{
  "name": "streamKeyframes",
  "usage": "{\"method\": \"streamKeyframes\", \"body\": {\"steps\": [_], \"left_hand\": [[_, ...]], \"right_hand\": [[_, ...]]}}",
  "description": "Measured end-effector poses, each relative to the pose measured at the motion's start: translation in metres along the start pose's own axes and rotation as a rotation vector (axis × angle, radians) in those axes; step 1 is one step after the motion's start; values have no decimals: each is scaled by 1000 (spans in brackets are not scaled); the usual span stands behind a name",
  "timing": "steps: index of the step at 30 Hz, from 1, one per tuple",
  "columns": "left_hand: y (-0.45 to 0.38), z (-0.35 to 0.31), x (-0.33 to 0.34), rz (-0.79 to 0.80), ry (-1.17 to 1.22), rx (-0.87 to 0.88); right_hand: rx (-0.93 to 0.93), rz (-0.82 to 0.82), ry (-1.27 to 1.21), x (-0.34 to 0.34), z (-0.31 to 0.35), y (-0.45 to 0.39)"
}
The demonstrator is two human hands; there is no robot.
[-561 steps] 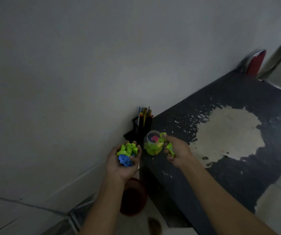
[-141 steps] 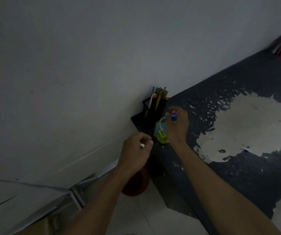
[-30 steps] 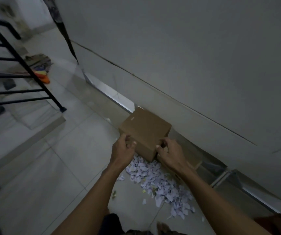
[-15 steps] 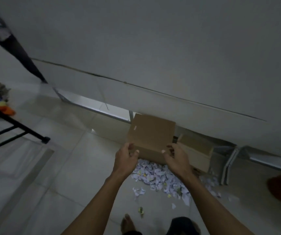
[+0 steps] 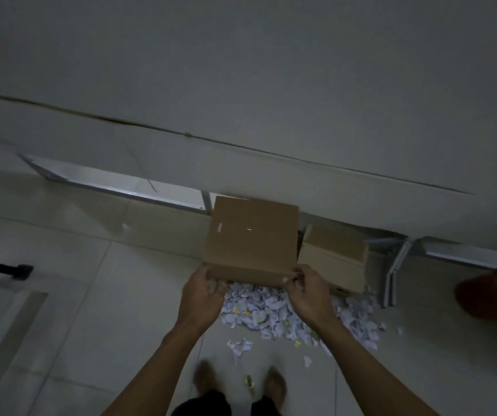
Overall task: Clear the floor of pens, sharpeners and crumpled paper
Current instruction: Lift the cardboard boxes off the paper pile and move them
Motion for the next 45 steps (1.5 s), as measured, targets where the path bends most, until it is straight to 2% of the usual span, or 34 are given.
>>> {"method": "streamKeyframes", "body": {"steps": [4, 9, 14, 18, 22, 27, 33, 39, 45], "left_hand": [[-78, 41, 38, 75, -64, -38], [-210, 90, 97, 119, -143, -6], [-325, 127, 154, 77, -170, -13], [-376, 164, 196, 99, -123, -101], [-399, 188, 218, 158, -46, -61], [-377, 182, 206, 97, 72, -99], [-323, 173, 161, -16, 273, -127], [-217, 202, 93, -247, 379, -193], [-88, 263, 46, -431, 512, -341]], "right_hand": [[83, -22, -25, 35, -31, -63], [184, -101, -14, 80, -87, -174], [293, -269, -39, 113, -150, -282], [426, -330, -133, 135, -202, -334], [422, -344, -202, 142, -226, -348], [395, -360, -310, 140, -227, -334], [288, -345, -367, 129, -194, -287], [124, -206, -425, 132, -124, -223], [27, 7, -418, 176, -61, -145]]}}
Point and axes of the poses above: each hand's wrist, its own y-axis away from the middle knuckle, its own x-axis out of the palm, z = x × y, the point moved 3 cm from there along -y, towards the middle knuckle, and after that the axes turned 12 degrees about -y, right-handed, at the moved point
